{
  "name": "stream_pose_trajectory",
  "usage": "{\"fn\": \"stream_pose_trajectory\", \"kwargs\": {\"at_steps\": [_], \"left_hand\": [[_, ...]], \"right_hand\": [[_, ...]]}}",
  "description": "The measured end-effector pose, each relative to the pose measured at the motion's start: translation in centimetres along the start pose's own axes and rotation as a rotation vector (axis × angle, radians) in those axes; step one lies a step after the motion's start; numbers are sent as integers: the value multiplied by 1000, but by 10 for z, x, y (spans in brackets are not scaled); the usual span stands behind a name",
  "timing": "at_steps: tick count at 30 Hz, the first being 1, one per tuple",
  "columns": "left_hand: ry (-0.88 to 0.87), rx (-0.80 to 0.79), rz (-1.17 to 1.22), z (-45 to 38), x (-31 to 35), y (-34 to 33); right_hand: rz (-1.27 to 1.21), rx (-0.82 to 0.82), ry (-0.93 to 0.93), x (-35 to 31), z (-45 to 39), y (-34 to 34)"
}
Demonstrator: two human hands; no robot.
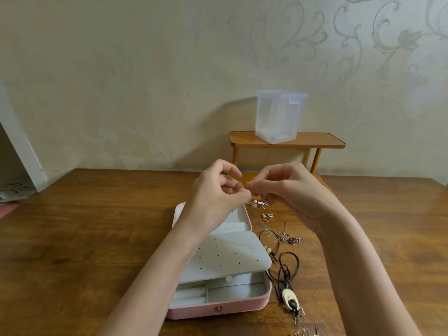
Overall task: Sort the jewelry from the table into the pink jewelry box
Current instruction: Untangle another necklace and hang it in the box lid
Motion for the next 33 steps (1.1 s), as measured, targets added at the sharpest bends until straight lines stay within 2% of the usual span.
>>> {"fn": "stream_pose_trajectory", "kwargs": {"at_steps": [6,8,10,16,20,25,29,31,33], "left_hand": [[-117,32,-145,4,10,2],[-176,60,-246,5,15,4],[-187,73,-241,3,15,8],[105,-86,102,2,-1,5],[136,-94,127,3,-2,4],[351,-231,455,9,-8,-13],[536,-235,652,14,-15,-24],[551,-235,649,14,-17,-25],[495,-251,558,13,-17,-24]], "right_hand": [[56,-31,1,1,2,-4],[34,-13,-3,1,2,-1],[-16,8,-8,2,1,2],[-74,-49,-18,3,1,-4],[-131,-97,-20,4,1,-8],[-277,-264,-61,3,6,-17],[-281,-309,-53,1,9,-21],[-246,-293,-49,1,9,-19],[-180,-284,-40,1,10,-17]]}}
Point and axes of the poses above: each hand's wrist, its own z-axis away from the middle knuckle, its own y-axis out of the back of the hand, x = y × z, the point moved 8 cm from there along -z, towards the middle knuckle, and after that the axes turned 10 degrees about x, right-handed, at the moved point
